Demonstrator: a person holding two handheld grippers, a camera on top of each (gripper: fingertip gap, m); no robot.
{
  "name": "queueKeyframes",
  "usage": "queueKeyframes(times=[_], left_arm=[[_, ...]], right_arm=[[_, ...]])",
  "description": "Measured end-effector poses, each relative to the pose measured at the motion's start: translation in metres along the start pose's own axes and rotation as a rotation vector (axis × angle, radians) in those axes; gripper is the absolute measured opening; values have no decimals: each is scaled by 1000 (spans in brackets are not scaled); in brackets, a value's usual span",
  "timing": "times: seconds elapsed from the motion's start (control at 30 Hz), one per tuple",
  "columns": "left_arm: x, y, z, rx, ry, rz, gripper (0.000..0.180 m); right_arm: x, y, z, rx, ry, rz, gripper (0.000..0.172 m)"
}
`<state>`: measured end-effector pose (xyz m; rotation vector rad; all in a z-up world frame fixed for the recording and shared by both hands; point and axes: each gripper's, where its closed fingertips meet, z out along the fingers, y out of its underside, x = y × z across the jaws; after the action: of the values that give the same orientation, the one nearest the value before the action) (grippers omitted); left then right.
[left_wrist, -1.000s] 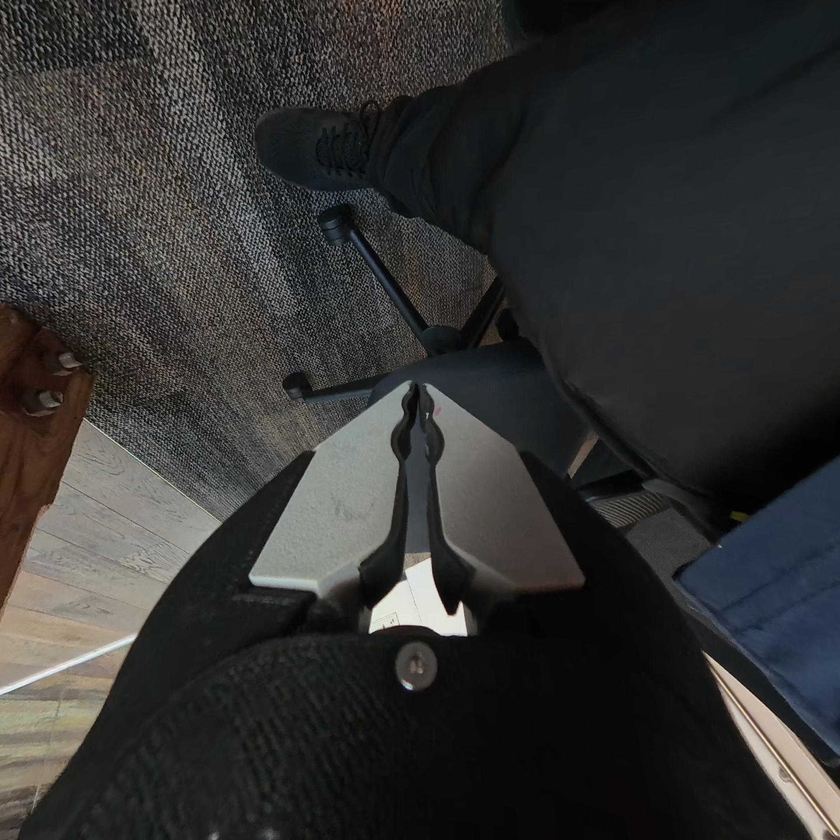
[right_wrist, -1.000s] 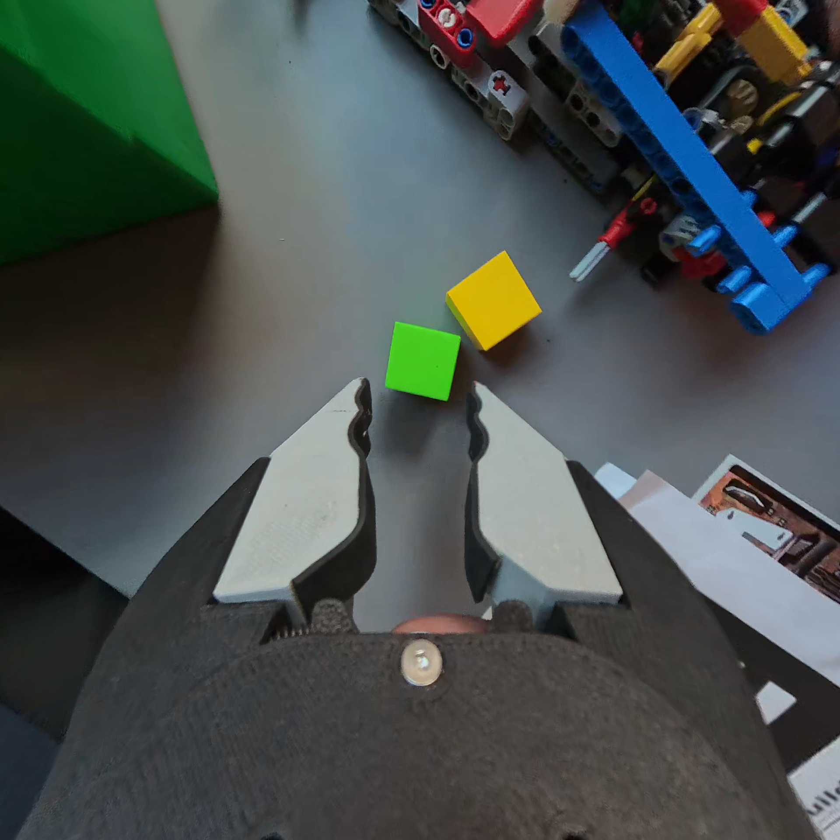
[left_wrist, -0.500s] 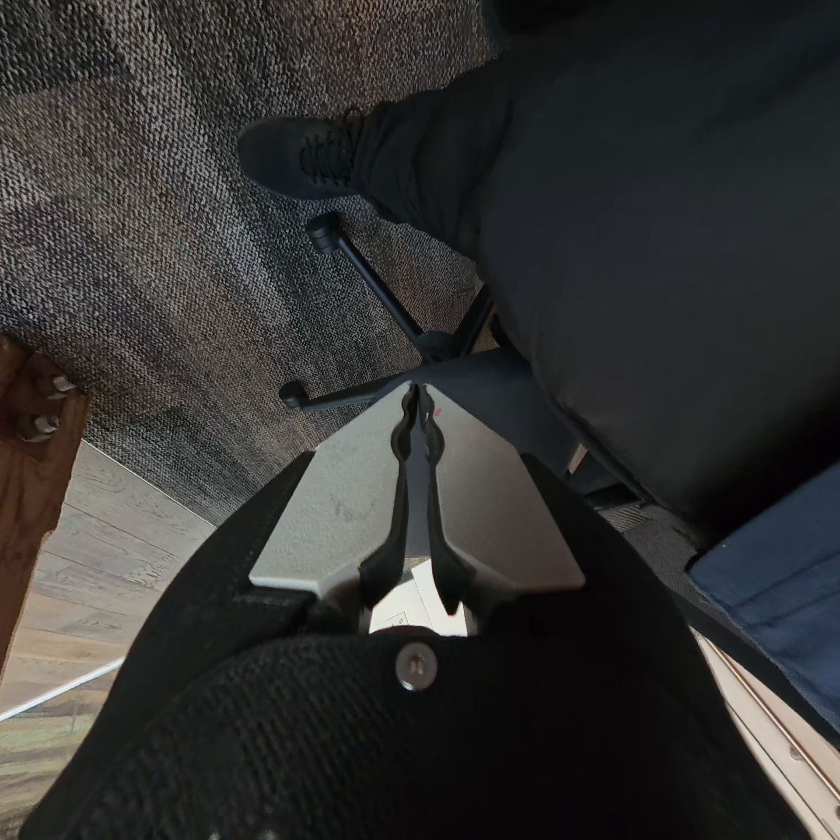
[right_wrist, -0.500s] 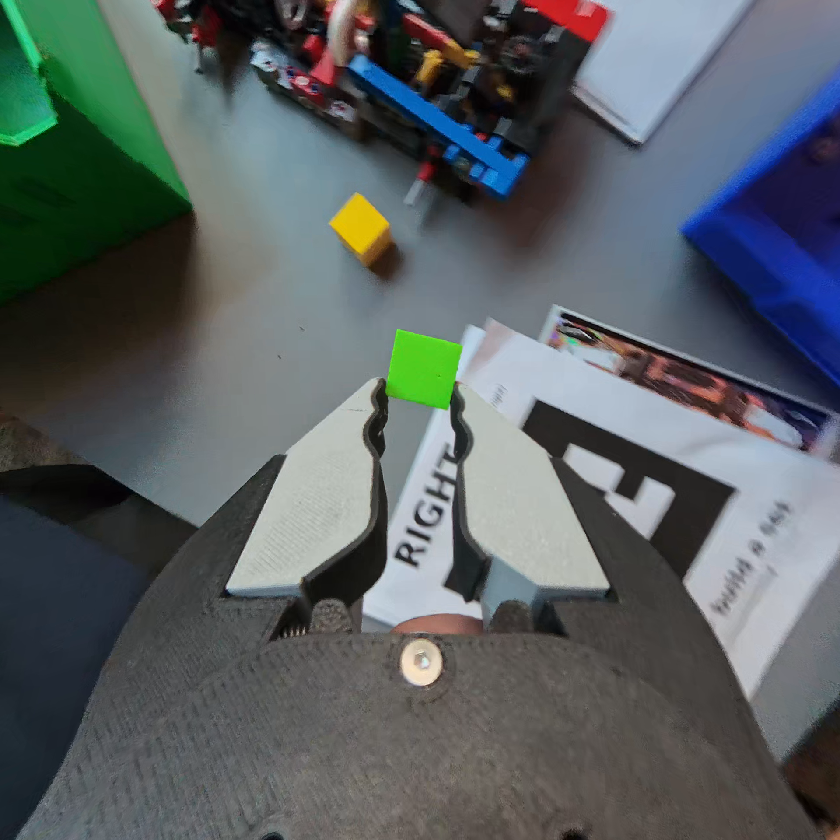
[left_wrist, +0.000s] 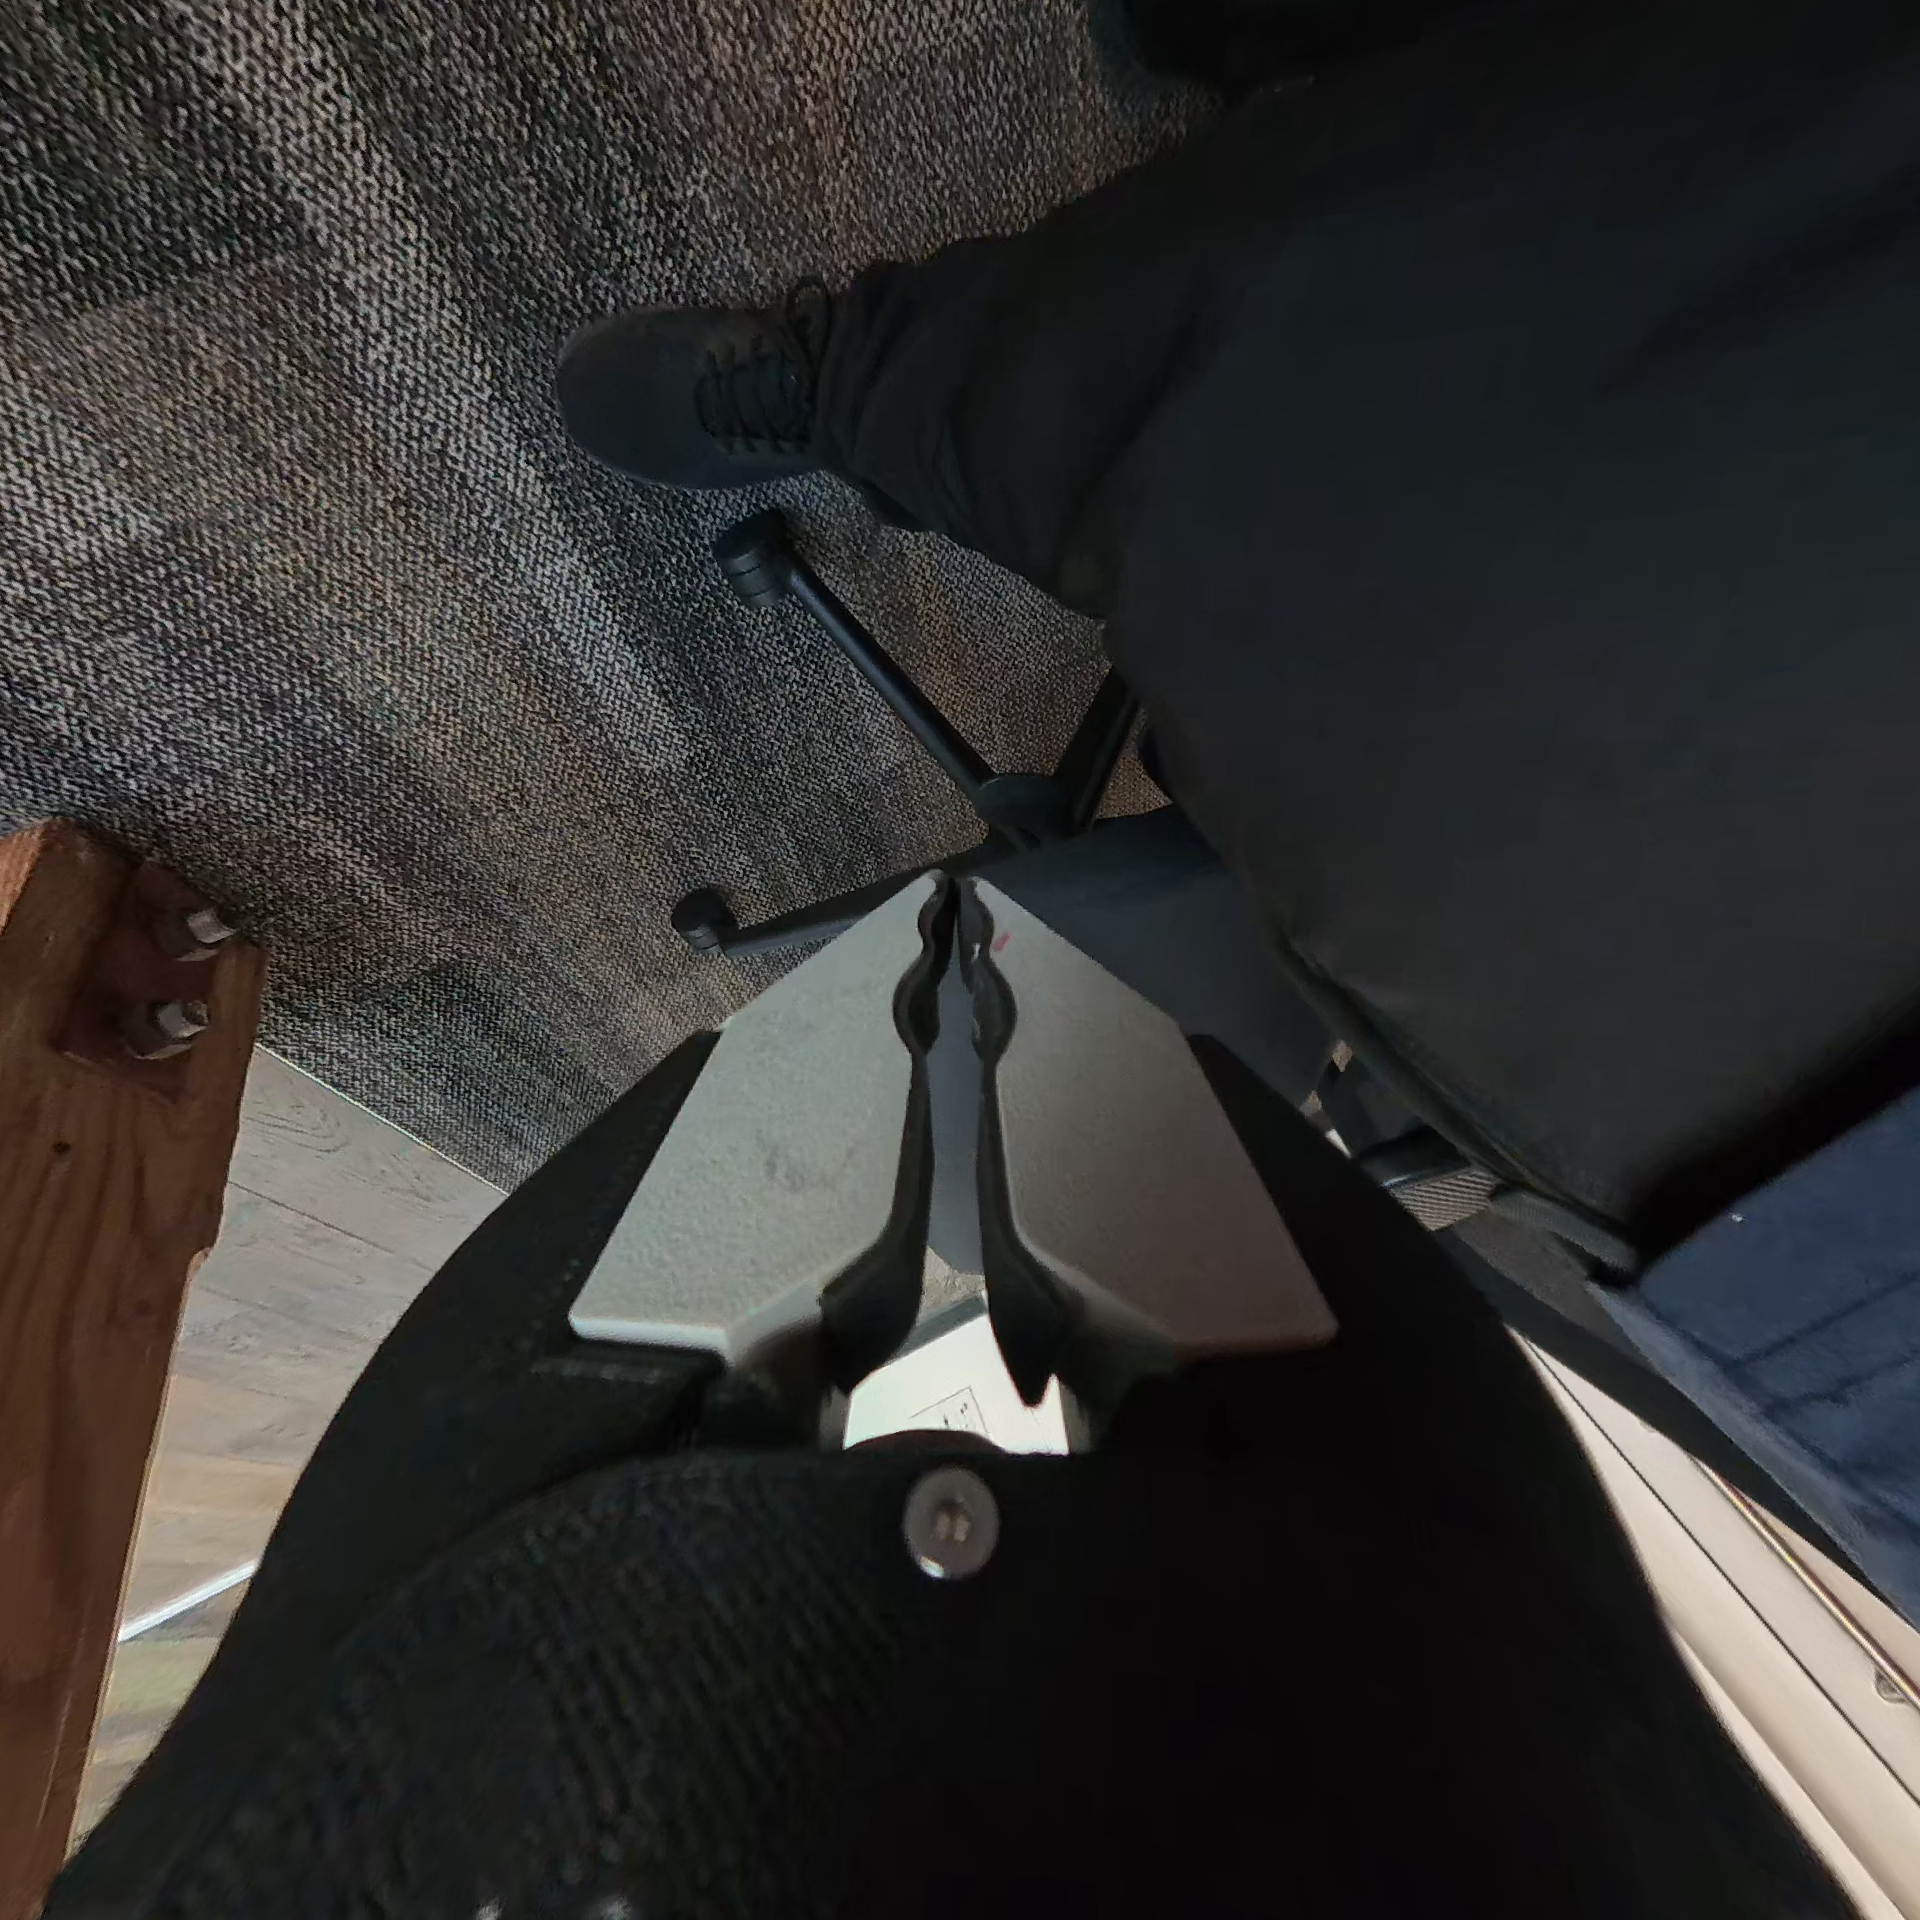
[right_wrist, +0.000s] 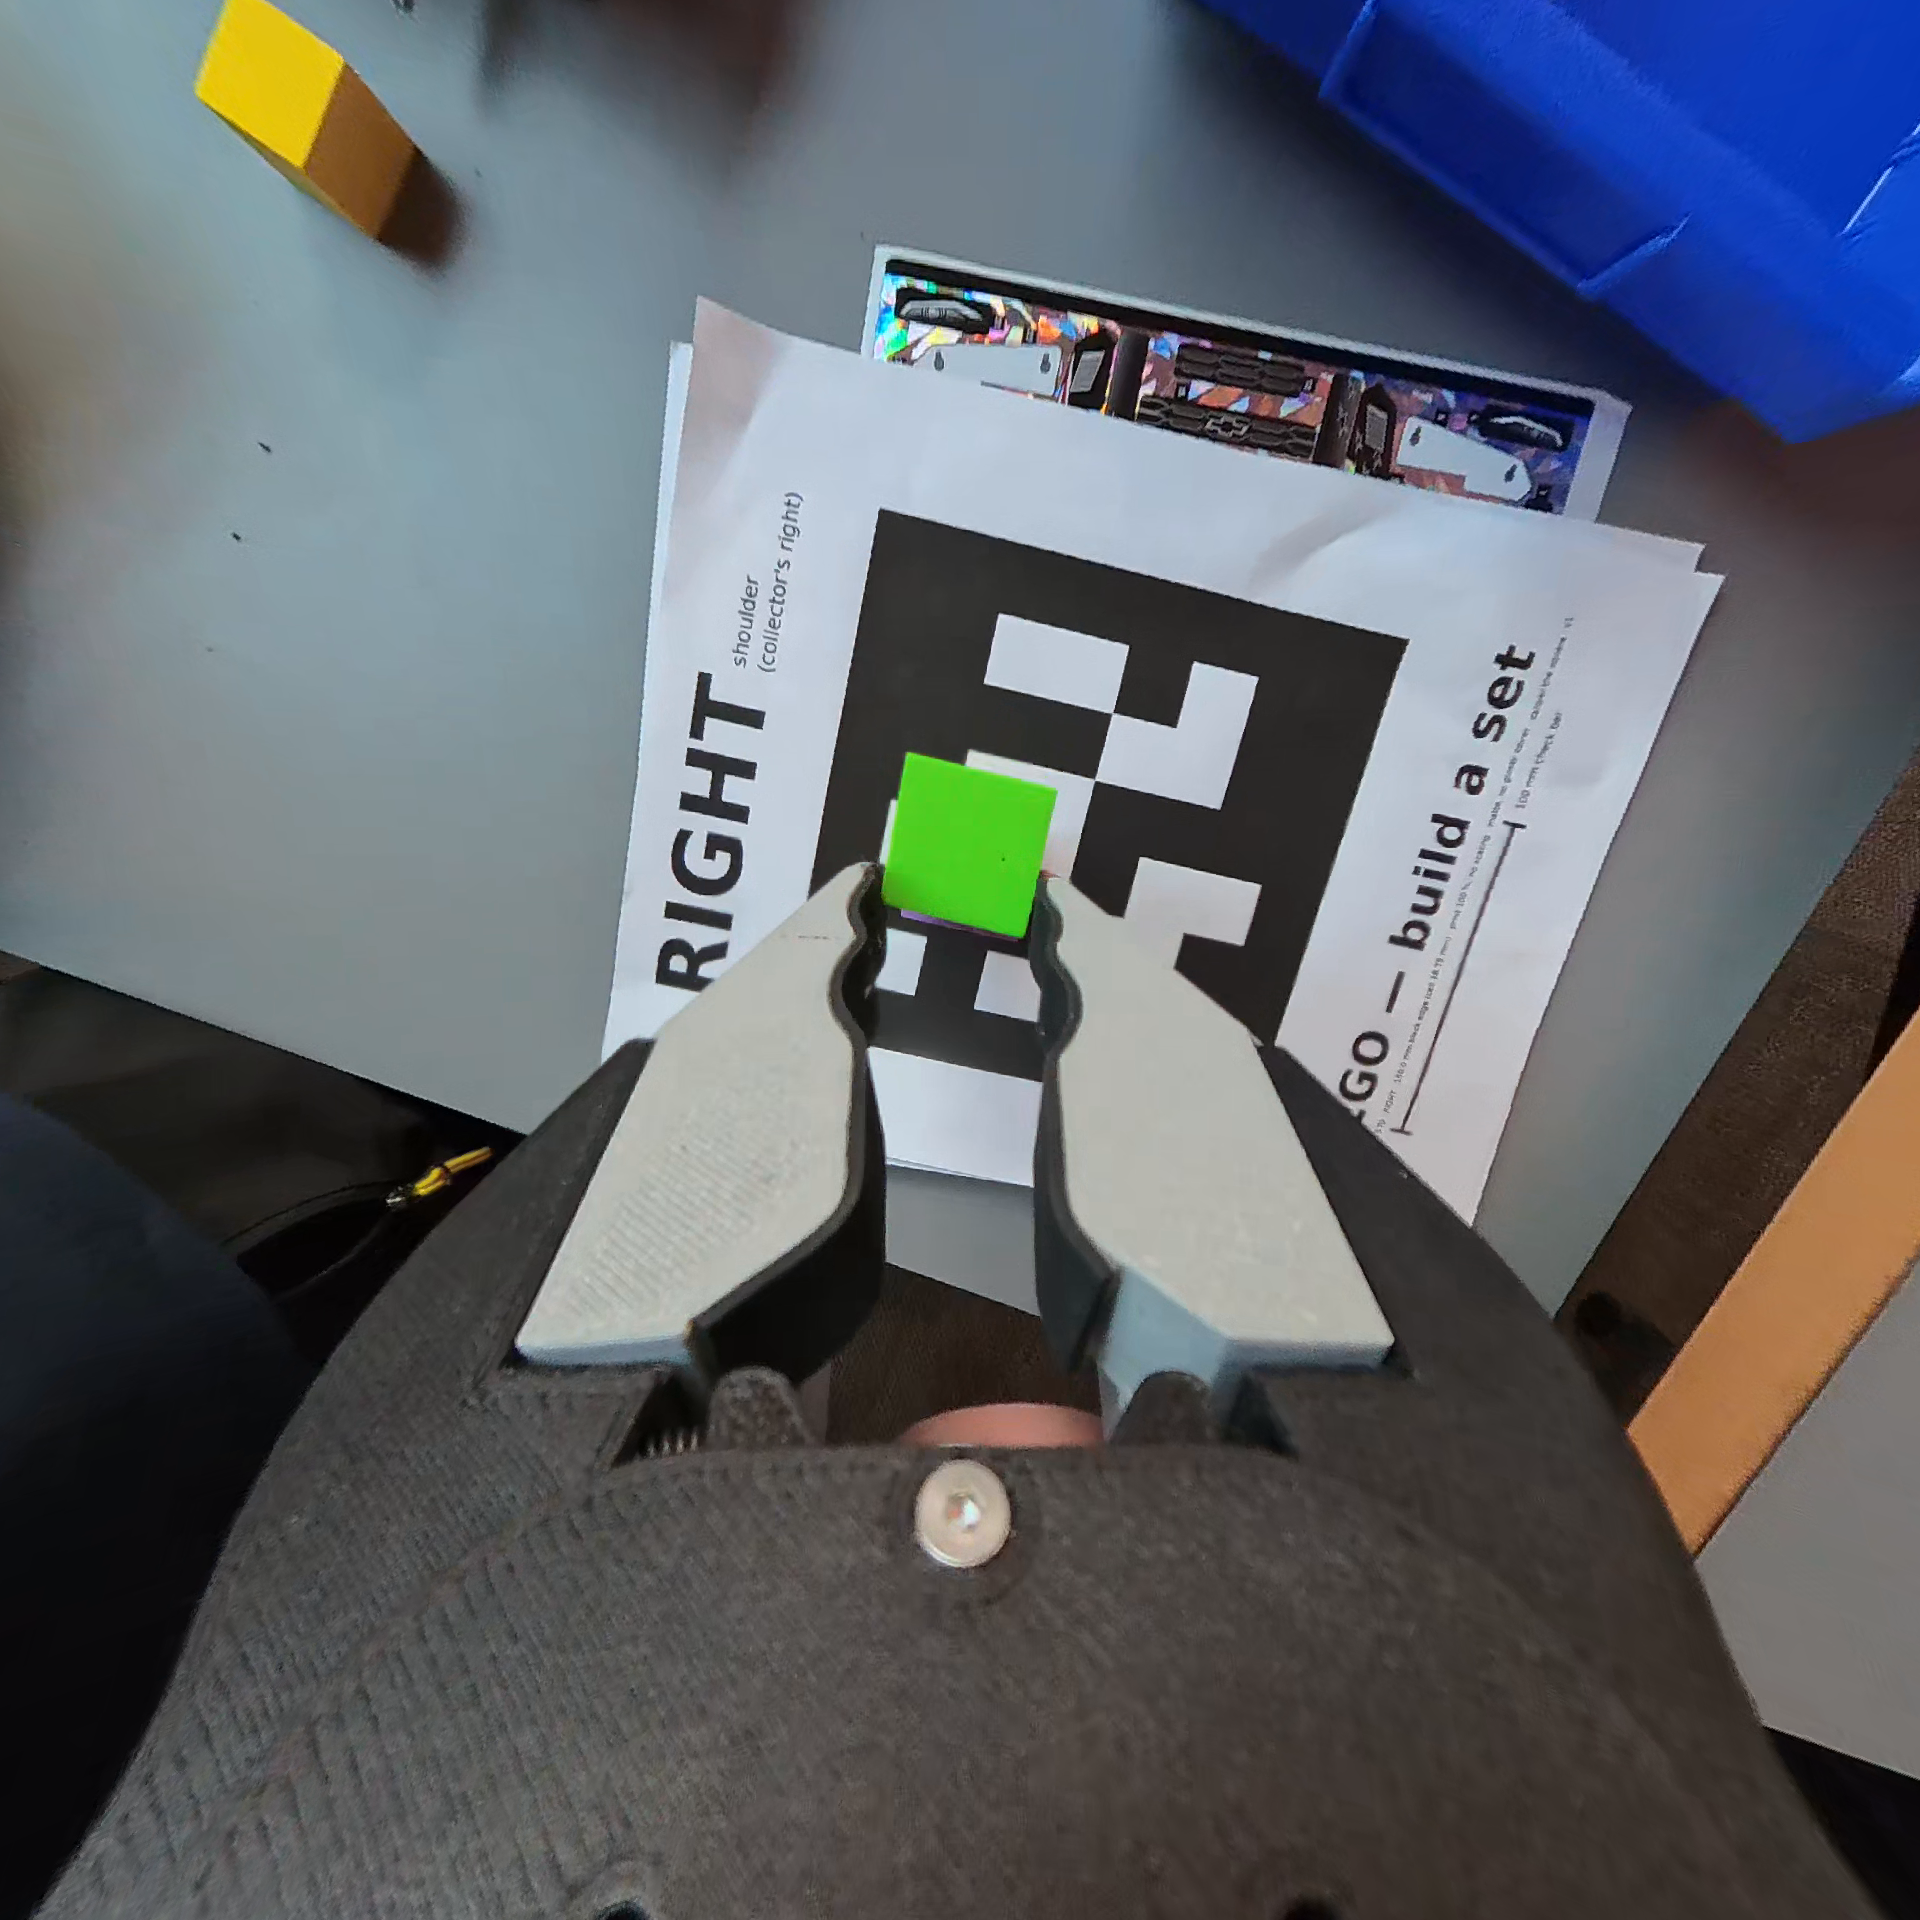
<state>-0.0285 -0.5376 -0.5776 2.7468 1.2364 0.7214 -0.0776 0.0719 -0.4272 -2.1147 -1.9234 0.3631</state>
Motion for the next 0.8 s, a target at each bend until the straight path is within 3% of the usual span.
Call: queueKeyframes(times=[0.33,0.57,0.7,0.8], left_arm=[[4,12,4,-12,9,-22,0],[5,17,6,-8,15,-39,0],[6,18,5,-2,13,-45,0],[8,22,5,-4,12,-55,0]], right_arm=[[2,7,8,-28,-8,22,26],[-1,8,-5,-15,-11,18,39],[-8,-32,-35,130,-3,-16,39],[-39,-78,-43,219,-54,-145,39]])
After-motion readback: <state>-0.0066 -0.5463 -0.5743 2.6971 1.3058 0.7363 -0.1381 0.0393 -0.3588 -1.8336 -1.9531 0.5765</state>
